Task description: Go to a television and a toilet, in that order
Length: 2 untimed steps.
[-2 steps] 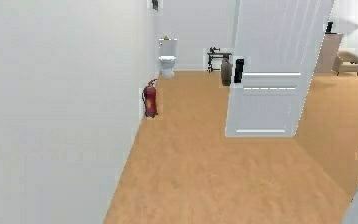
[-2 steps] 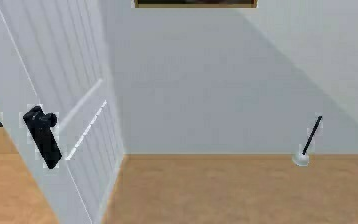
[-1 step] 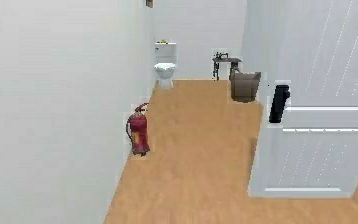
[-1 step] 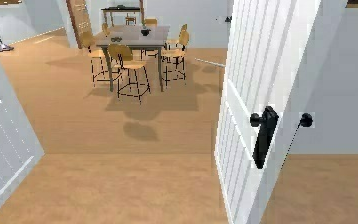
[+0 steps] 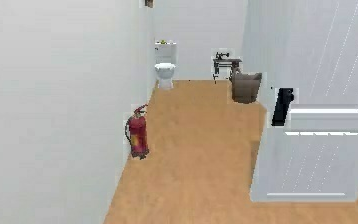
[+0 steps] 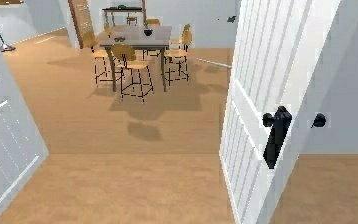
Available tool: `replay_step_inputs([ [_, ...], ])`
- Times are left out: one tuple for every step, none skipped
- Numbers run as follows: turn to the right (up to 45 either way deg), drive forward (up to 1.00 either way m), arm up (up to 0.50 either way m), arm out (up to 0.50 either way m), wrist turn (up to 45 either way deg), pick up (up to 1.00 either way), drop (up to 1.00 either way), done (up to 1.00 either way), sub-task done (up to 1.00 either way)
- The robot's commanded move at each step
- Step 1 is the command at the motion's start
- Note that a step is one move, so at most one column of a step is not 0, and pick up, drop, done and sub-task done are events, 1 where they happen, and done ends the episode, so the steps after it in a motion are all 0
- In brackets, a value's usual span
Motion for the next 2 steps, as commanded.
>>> replay_step_inputs([
  [45.0,0.0,0.0,0.0,0.0,0.0,0.0,0.0,0.0],
  [18.0,0.0,0.0,0.0,0.0,0.0,0.0,0.0,0.0],
])
